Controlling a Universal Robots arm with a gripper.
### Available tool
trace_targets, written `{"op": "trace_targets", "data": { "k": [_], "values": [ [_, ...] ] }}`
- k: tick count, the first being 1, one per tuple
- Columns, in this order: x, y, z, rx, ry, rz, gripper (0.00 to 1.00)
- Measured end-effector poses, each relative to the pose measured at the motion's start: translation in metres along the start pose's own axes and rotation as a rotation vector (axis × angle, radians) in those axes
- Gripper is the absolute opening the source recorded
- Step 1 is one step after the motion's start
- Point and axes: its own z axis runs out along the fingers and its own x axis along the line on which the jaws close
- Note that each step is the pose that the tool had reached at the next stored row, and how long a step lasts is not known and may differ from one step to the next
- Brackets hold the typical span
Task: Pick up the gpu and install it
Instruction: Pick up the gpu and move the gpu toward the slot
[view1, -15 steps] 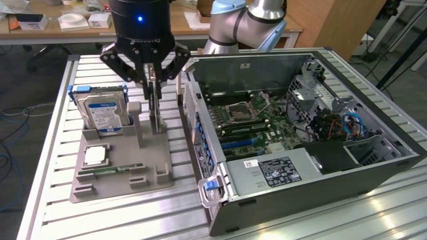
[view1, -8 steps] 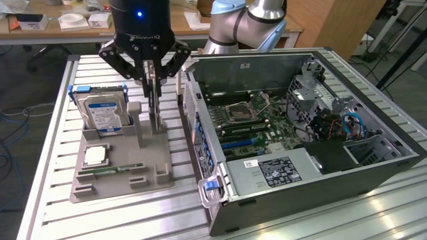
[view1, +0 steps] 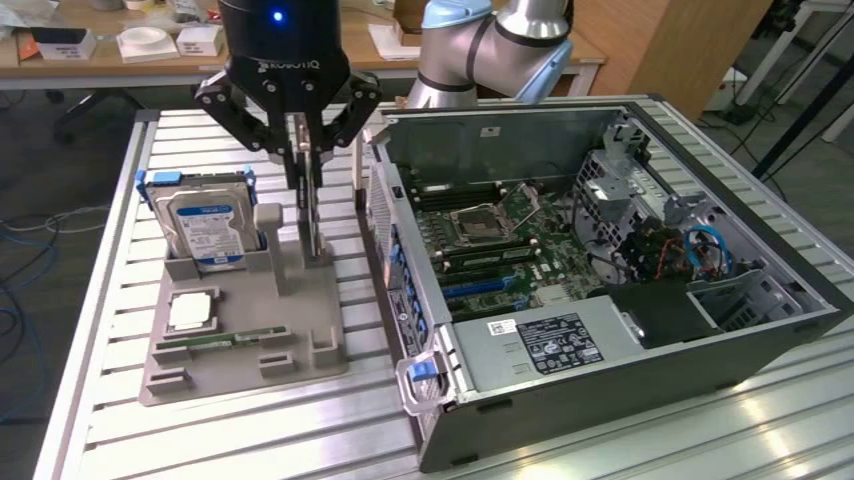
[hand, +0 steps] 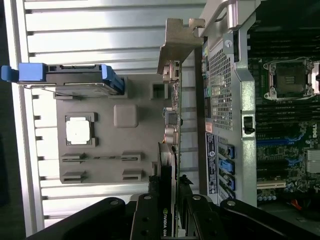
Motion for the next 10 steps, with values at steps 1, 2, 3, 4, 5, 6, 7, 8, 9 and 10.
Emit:
{"op": "trace_targets", "data": {
  "k": [1, 2, 3, 4, 5, 6, 7, 8, 9, 10],
  "values": [
    [0.0, 0.0, -0.0011, 0.0, 0.0, 0.0, 0.26],
    [0.0, 0.0, -0.0021, 0.0, 0.0, 0.0, 0.26],
    [-0.0001, 0.0001, -0.0031, 0.0, 0.0, 0.0, 0.26],
    [-0.0001, 0.0001, -0.0039, 0.0, 0.0, 0.0, 0.26],
    [-0.0001, 0.0001, -0.0047, 0.0, 0.0, 0.0, 0.26],
    [-0.0001, 0.0001, -0.0058, 0.0, 0.0, 0.0, 0.26],
    [-0.0002, 0.0001, -0.0069, 0.0001, 0.0001, 0.0, 0.26],
    [-0.0002, 0.0002, -0.0081, 0.0, 0.0, 0.0, 0.26],
    [-0.0002, 0.0002, -0.0094, 0.0, 0.0001, 0.0, 0.26],
    [-0.0002, 0.0002, -0.0106, 0.0, 0.0, 0.0, 0.26]
  ]
}}
